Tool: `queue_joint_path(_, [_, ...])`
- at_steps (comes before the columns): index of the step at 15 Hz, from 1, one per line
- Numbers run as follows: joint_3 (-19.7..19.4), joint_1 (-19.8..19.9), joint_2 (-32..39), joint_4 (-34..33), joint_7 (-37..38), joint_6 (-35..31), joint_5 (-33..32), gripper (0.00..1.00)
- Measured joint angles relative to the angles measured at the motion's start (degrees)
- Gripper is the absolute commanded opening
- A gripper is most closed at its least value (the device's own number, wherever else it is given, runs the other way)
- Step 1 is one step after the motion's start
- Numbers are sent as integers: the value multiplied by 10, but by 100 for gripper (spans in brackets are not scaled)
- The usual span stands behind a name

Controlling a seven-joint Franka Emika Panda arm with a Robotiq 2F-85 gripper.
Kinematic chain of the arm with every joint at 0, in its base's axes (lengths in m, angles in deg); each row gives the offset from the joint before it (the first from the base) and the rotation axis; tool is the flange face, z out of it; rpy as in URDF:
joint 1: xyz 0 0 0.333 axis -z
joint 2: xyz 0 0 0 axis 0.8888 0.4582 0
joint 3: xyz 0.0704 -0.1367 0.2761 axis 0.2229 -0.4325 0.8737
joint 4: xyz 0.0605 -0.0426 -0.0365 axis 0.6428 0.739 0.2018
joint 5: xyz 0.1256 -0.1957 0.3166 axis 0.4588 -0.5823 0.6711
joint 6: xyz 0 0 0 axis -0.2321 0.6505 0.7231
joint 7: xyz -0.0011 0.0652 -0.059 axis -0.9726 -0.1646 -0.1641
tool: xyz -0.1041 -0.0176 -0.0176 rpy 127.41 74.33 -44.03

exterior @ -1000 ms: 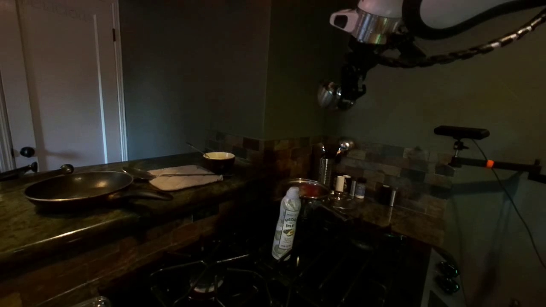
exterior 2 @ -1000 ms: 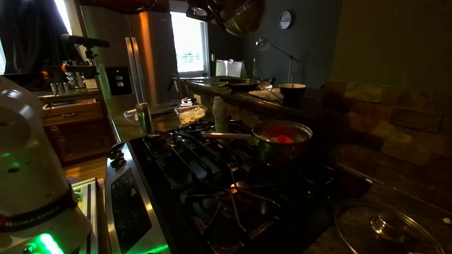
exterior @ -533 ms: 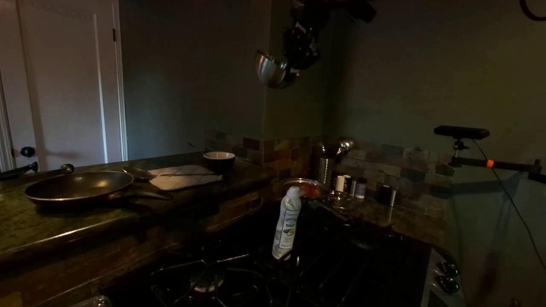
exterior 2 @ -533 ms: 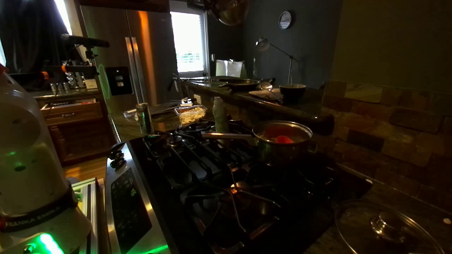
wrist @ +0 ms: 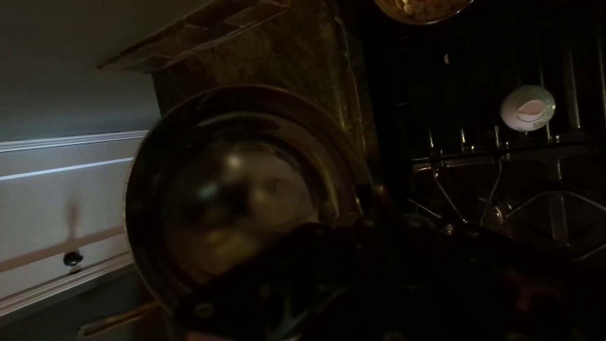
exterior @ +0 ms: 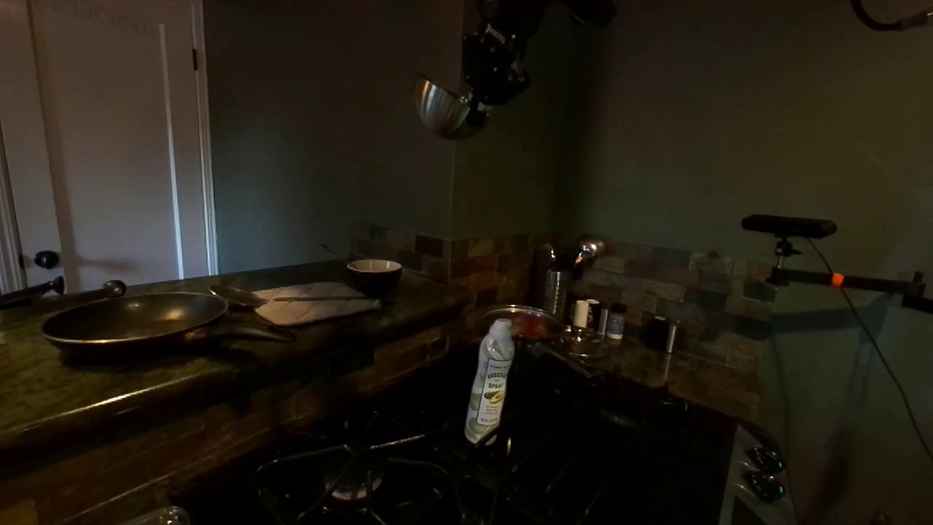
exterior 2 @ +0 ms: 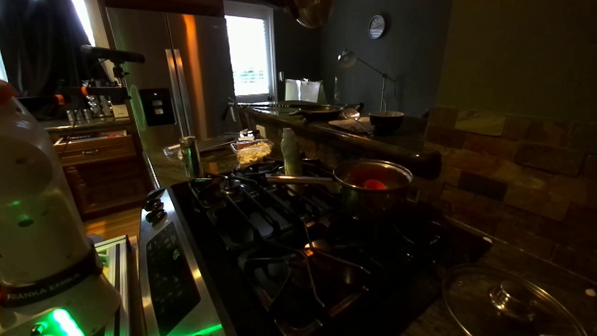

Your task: Pick up the bowl on the counter and put it into the pan

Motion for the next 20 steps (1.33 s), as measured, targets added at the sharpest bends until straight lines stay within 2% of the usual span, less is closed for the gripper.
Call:
queue_joint_path(3, [6,-5,22,-11,-58,-1,21,1])
queue_joint_path(5, [17,-9,58,-44,-107,2,44,1])
queue_joint_path(8, [35,-9,131,-129,-186,39,74,1])
queue_joint_path(15, [79,-17,266,-335,-353,217,63,1])
queue_joint_path(20, [109,-67,351,-453,-418,229,20,3])
